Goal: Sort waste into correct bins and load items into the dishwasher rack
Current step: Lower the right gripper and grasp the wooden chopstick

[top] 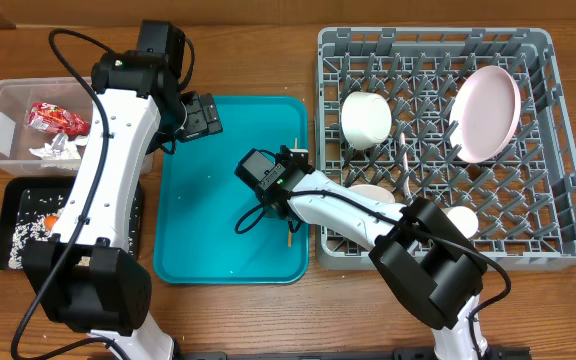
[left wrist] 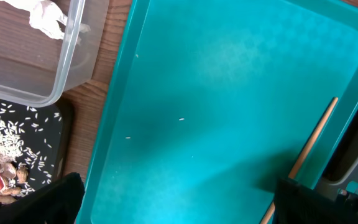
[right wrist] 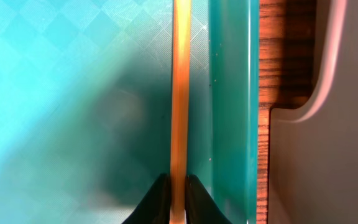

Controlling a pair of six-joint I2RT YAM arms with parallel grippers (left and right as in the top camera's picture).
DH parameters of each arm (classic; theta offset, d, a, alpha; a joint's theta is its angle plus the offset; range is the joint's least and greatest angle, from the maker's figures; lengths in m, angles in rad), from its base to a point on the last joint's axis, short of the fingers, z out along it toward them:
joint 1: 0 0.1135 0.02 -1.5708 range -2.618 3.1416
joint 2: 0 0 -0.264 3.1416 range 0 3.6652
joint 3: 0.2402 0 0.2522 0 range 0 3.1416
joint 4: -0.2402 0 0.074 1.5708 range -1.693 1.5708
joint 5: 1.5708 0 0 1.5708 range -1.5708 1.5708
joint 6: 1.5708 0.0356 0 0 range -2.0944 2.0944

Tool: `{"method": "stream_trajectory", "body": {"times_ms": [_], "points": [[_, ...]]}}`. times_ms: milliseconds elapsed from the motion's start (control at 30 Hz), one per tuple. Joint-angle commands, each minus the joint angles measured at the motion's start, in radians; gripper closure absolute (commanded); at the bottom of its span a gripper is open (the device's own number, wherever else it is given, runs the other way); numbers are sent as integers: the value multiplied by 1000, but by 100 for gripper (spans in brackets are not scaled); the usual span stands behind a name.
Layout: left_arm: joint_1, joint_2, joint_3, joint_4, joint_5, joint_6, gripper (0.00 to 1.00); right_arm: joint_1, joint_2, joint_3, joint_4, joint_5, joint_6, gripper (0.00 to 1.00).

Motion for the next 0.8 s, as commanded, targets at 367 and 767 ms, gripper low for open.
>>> {"method": "stream_trajectory", "body": {"times_ms": [367,767], "points": [[-9,10,22,1,-13,17,0,-8,10,13,-28,-23,-48,96],[-9,10,22,1,-13,17,0,-8,-47,154,-148,-24,-84,96]]}}
